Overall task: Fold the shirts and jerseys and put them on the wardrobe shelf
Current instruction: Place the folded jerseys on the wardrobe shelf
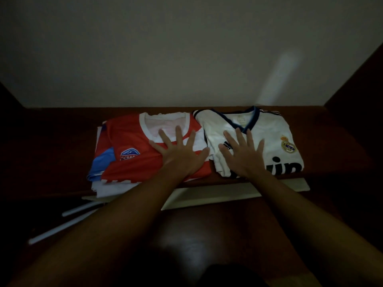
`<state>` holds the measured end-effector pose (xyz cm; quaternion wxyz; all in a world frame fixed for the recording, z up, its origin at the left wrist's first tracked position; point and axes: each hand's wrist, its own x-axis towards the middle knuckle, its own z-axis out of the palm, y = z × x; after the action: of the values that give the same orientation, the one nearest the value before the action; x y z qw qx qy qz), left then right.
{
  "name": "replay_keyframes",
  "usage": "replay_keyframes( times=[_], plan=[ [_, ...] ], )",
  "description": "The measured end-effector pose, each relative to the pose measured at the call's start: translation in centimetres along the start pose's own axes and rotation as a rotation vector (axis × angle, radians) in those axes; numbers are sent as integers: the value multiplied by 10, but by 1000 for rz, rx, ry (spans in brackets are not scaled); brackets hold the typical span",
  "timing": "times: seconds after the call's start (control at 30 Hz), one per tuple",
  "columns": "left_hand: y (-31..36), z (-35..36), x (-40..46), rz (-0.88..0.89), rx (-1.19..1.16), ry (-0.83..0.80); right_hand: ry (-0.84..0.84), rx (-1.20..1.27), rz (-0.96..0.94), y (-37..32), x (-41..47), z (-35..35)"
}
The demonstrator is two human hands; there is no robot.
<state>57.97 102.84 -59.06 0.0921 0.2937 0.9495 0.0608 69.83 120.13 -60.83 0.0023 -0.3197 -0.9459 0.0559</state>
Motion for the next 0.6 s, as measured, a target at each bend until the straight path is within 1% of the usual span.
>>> replay_keyframes(
  times=[0.2, 0.3, 0.33, 0.4, 0.43, 0.47, 0.5, 0.53, 0.57, 0.6],
  plan=[
    [33, 1, 0, 40, 8, -21, -41, -39, 45, 42, 7, -7],
    [40, -4, 1, 37, -101, -55, -100, -65, 78, 51, 11, -13],
    [39, -9, 1, 30, -195, -64, -65, -72, 73, 48, 11, -18],
    [30, -26, 2, 5, -446, -28, 153, -17, -14, 27, 5, -31],
    [21, -36, 2, -18, -530, 37, 253, 53, -93, 11, 1, -37],
    [9, -45, 1, -45, -535, 122, 271, 140, -181, -7, -5, -43],
    [-5, -53, -2, -81, -465, 210, 207, 209, -253, -26, -9, -46],
    [-21, -58, -4, -126, -359, 277, 110, 242, -286, -42, -12, -44],
    [-37, -61, -8, -175, -258, 316, 30, 232, -279, -54, -12, -40],
    [-53, -64, -13, -229, -179, 331, -15, 205, -248, -63, -10, -36]
  ],
)
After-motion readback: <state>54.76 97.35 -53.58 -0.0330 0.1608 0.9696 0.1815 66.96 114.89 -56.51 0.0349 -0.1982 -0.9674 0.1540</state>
